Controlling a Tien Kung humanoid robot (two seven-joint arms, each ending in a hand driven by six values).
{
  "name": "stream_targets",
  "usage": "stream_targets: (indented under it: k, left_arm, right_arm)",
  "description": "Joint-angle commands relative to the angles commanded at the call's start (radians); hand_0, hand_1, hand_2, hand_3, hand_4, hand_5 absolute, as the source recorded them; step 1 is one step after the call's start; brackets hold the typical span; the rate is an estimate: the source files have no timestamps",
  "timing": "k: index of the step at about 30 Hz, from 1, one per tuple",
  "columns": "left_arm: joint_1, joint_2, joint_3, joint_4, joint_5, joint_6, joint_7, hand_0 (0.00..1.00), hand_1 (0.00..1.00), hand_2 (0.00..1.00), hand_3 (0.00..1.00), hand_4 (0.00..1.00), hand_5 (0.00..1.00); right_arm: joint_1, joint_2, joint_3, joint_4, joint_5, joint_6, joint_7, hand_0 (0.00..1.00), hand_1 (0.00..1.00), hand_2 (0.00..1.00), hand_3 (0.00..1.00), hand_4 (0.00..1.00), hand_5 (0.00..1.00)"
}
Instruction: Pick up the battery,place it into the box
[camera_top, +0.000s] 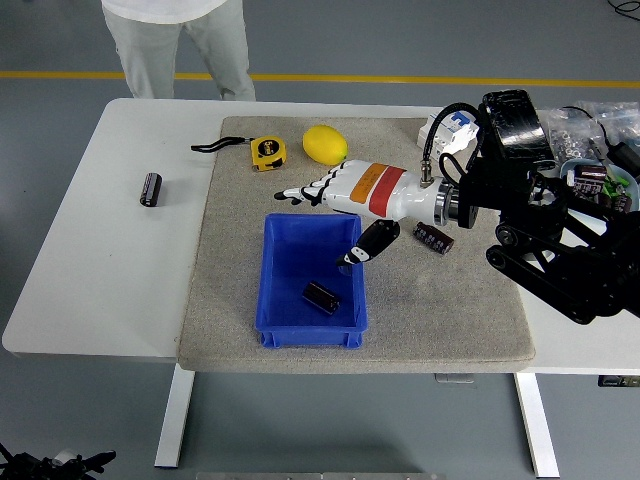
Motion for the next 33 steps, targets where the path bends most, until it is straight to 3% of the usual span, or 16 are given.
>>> stream_targets:
  k: [5, 9, 10, 17, 22, 33]
  left_arm:
    - [0.003, 0.001, 0.006, 0.001, -0.011, 0.001, -0.001, 0.564, 0.576, 0.683, 0.665, 0.631, 0.725]
    - [0.003, 0.002, 0.009, 0.001, -0.015, 0.001, -0.001, 0.564, 0.576, 0.683, 0.665, 0.631, 0.725]
    - [0.003, 0.002, 0.010, 0.001, -0.015, 0.001, -0.001, 0.565, 0.574, 0.681, 0.664, 0.631, 0.725]
    - [-0.001, 0.002, 0.015, -0.001, -0.014, 0.000, 0.001, 0.566, 0.574, 0.681, 0.665, 0.631, 0.724]
    - [-0.003, 0.000, 0.023, -0.002, -0.022, 0.003, 0.001, 0.567, 0.576, 0.681, 0.664, 0.631, 0.723]
    - [-0.007, -0.003, 0.029, -0.005, -0.018, 0.002, 0.005, 0.568, 0.577, 0.683, 0.662, 0.629, 0.721]
  right_arm:
    - [0.018, -0.076, -0.014, 0.029, -0.053, -0.035, 0.036, 0.634, 0.668, 0.741, 0.816, 0.917, 0.208]
    - [0.041, -0.129, -0.083, -0.013, -0.116, -0.097, 0.060, 0.634, 0.668, 0.741, 0.816, 0.917, 0.208]
    - [0.046, -0.134, -0.102, -0.036, -0.133, -0.116, 0.063, 0.685, 0.684, 0.750, 0.825, 0.922, 0.205]
    - [0.065, -0.134, -0.180, -0.210, -0.165, -0.209, 0.073, 0.718, 0.702, 0.764, 0.834, 0.921, 0.209]
    - [0.069, -0.128, -0.220, -0.303, -0.165, -0.237, 0.079, 0.719, 0.704, 0.766, 0.835, 0.922, 0.204]
    - [0.067, -0.111, -0.293, -0.371, -0.165, -0.267, 0.078, 0.722, 0.709, 0.780, 0.849, 0.924, 0.208]
